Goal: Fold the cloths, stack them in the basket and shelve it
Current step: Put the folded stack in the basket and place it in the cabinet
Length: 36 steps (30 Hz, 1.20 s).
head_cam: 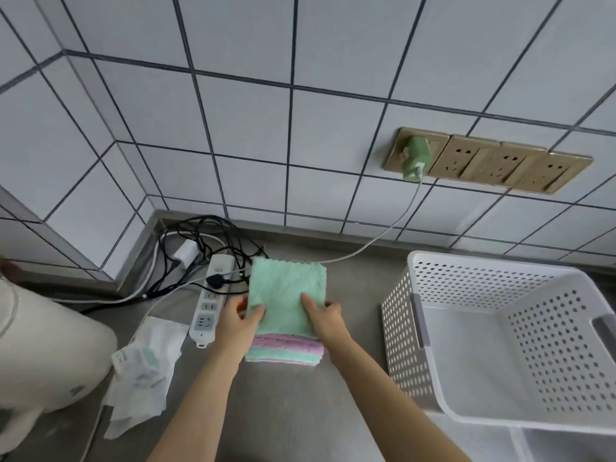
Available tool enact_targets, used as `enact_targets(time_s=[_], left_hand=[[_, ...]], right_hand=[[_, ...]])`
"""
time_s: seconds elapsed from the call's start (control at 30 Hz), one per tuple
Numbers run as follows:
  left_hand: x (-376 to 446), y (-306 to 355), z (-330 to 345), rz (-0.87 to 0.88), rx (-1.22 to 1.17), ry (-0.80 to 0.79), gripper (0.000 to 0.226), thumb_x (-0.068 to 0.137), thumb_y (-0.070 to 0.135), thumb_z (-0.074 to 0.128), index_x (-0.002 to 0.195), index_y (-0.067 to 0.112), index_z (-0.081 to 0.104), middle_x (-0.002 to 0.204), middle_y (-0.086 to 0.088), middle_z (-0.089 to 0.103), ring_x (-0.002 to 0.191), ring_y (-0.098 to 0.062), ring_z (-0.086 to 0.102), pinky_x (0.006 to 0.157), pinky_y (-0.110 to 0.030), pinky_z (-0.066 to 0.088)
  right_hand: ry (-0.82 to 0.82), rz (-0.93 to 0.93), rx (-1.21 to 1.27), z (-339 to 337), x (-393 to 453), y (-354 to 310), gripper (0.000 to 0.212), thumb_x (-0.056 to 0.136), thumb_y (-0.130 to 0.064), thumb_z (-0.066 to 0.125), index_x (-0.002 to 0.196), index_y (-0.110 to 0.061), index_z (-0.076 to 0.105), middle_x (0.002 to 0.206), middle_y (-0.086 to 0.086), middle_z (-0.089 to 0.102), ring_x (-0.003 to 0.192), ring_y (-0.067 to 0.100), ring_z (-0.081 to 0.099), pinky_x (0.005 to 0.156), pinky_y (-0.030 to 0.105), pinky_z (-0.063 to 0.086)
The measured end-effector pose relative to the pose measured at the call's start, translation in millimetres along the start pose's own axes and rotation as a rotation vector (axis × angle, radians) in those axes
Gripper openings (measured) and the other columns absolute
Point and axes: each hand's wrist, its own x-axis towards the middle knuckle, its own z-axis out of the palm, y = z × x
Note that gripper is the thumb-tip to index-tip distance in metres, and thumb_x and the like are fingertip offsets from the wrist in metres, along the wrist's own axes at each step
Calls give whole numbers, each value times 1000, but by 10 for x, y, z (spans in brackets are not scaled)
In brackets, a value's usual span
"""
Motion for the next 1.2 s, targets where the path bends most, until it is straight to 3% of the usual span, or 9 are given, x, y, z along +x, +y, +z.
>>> enact_targets(time_s=[0.1,0.23,0.37,0.53,0.7,0.8,0.93,1.03,1.2], left_hand=[[63,-147,-50,-94,-47,-67,38,80,17,73,112,18,52,102,6,60,98,-16,59,78,-27,46],[159,-368,-175,-383,-263,-273,96,47,45,87,133,27,46,127,4,60,110,-19,60,99,-44,44],[181,-375,-156,-456,-297,-438,67,62,46,81,123,34,55,120,6,66,113,-20,56,95,-45,36],[218,-300,-203,-508,-366,-467,56,64,47,80,112,21,66,104,-5,72,100,-22,60,82,-33,43],[93,-198,-247,-615,-384,-511,40,72,49,72,92,15,69,78,-6,70,85,-21,59,69,-29,43],[-80,-210,-250,-621,-401,-533,36,79,47,66,91,14,69,76,-6,71,78,-21,66,59,-27,49],[-324,-269,-248,-569,-381,-480,43,81,48,61,105,13,70,96,-12,74,96,-28,66,78,-36,50],[-475,-192,-251,-478,-422,-478,46,80,48,58,113,18,68,110,-11,71,108,-30,63,100,-46,43],[-749,404,-260,-252,-515,-374,43,77,42,60,114,20,66,111,-8,71,106,-26,65,96,-45,45]], right_hand=[[-134,132,227,-36,135,273,106,51,-70,79,128,-6,45,117,7,64,99,22,67,90,38,55],[-174,149,326,-3,229,565,109,49,-65,85,134,-11,42,118,6,67,99,22,69,90,40,55],[-249,141,433,-25,160,498,98,56,-56,87,132,-10,44,118,9,68,101,26,69,90,43,54],[-452,136,407,-120,11,283,64,79,-51,70,124,-7,62,121,12,67,113,26,63,106,42,43],[-612,246,415,-171,-113,135,67,80,-60,65,131,-15,57,129,12,61,119,30,59,107,45,41],[-646,242,400,-206,-194,254,68,82,-61,62,133,-16,55,131,13,59,121,31,56,109,45,39],[-644,188,336,-253,-375,392,61,86,-63,53,132,-22,56,139,17,51,131,41,42,115,52,26],[-659,113,441,-315,-572,358,58,92,-56,50,136,-19,52,134,10,58,125,29,54,112,47,34],[-647,-149,481,-624,-1056,-59,51,91,-53,54,129,-19,59,131,9,60,124,24,55,113,44,31]])
